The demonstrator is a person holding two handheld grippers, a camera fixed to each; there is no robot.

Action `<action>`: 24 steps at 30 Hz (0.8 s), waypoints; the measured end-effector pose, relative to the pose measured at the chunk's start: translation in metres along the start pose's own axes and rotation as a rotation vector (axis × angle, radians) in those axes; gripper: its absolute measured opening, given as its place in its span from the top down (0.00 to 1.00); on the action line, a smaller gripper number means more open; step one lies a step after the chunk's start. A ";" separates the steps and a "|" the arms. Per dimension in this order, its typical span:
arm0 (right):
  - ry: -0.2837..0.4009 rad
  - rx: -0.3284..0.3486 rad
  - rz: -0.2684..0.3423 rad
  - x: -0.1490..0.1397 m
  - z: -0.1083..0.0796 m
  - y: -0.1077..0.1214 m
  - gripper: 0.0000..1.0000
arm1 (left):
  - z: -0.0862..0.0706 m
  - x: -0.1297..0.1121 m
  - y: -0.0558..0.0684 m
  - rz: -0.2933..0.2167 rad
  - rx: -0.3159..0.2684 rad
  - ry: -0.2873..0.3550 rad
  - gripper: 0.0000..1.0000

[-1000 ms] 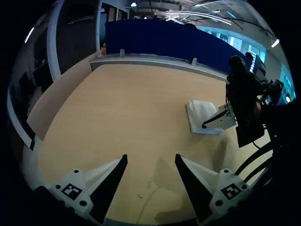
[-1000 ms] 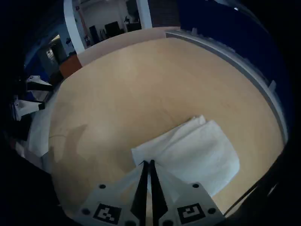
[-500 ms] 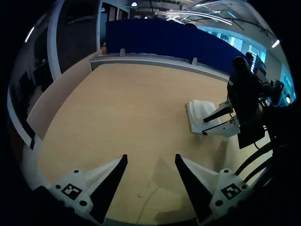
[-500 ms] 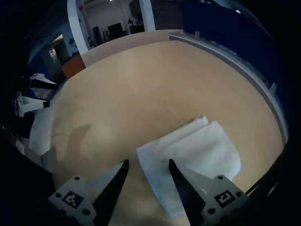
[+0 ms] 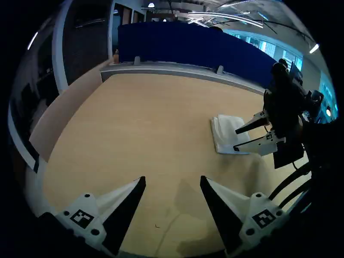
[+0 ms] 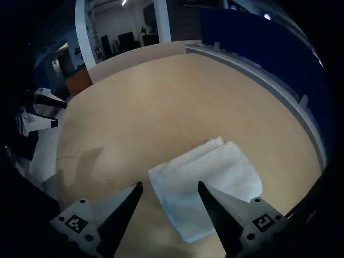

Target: Fold towel

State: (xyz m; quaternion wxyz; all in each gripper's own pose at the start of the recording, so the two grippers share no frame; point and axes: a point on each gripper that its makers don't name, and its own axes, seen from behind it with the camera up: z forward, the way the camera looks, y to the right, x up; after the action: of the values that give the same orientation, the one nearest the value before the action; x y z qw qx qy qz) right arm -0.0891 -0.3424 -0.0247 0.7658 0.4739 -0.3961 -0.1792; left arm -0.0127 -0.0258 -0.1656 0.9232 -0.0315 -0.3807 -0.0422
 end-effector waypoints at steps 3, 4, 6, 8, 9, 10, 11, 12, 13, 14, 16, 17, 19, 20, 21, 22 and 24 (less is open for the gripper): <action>0.002 -0.014 0.006 -0.001 -0.003 0.003 0.00 | 0.000 0.002 0.001 0.004 -0.002 0.000 0.06; 0.002 -0.021 0.008 -0.002 -0.005 0.004 0.00 | 0.000 0.002 0.001 0.004 -0.003 0.001 0.06; 0.001 -0.036 0.014 -0.005 -0.008 0.006 0.00 | 0.001 0.002 0.002 0.005 -0.006 0.001 0.06; -0.001 -0.054 0.023 -0.009 -0.011 0.009 0.00 | 0.002 0.003 0.003 0.007 -0.009 0.001 0.06; 0.000 -0.065 0.029 -0.011 -0.013 0.010 0.00 | 0.002 0.003 0.004 0.008 -0.011 0.000 0.06; 0.003 -0.074 0.035 -0.013 -0.016 0.012 0.00 | 0.003 0.003 0.004 0.009 -0.014 0.000 0.06; 0.007 -0.084 0.041 -0.015 -0.018 0.013 0.00 | 0.004 0.003 0.005 0.011 -0.016 0.000 0.06; 0.010 -0.095 0.049 -0.017 -0.021 0.015 0.00 | 0.005 0.003 0.006 0.013 -0.019 -0.001 0.06; 0.012 -0.106 0.058 -0.020 -0.023 0.016 0.00 | 0.005 0.003 0.007 0.015 -0.021 -0.002 0.06; 0.014 -0.116 0.067 -0.022 -0.026 0.018 0.00 | 0.006 0.004 0.008 0.016 -0.024 -0.002 0.06; 0.014 -0.137 0.089 -0.028 -0.031 0.021 0.00 | 0.008 0.004 0.010 0.020 -0.030 -0.003 0.06; 0.014 -0.146 0.100 -0.031 -0.034 0.022 0.00 | 0.009 0.005 0.010 0.021 -0.034 -0.004 0.06; 0.012 -0.165 0.123 -0.038 -0.039 0.025 0.00 | 0.011 0.006 0.012 0.024 -0.040 -0.004 0.06; 0.010 -0.173 0.134 -0.042 -0.041 0.026 0.00 | 0.012 0.006 0.013 0.026 -0.043 -0.004 0.06; 0.008 -0.181 0.145 -0.046 -0.043 0.027 0.00 | 0.012 0.007 0.014 0.028 -0.046 -0.003 0.06; 0.006 -0.188 0.154 -0.049 -0.045 0.027 0.00 | 0.013 0.008 0.014 0.031 -0.048 -0.002 0.06; 0.002 -0.201 0.172 -0.056 -0.048 0.028 0.00 | 0.015 0.010 0.016 0.035 -0.053 0.001 0.06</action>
State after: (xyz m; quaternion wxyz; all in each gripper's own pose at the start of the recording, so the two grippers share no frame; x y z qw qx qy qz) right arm -0.0897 -0.2642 -0.0362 0.8224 0.3591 -0.4145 -0.1514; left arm -0.0142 -0.0096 -0.1483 0.9228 -0.0626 -0.3786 -0.0360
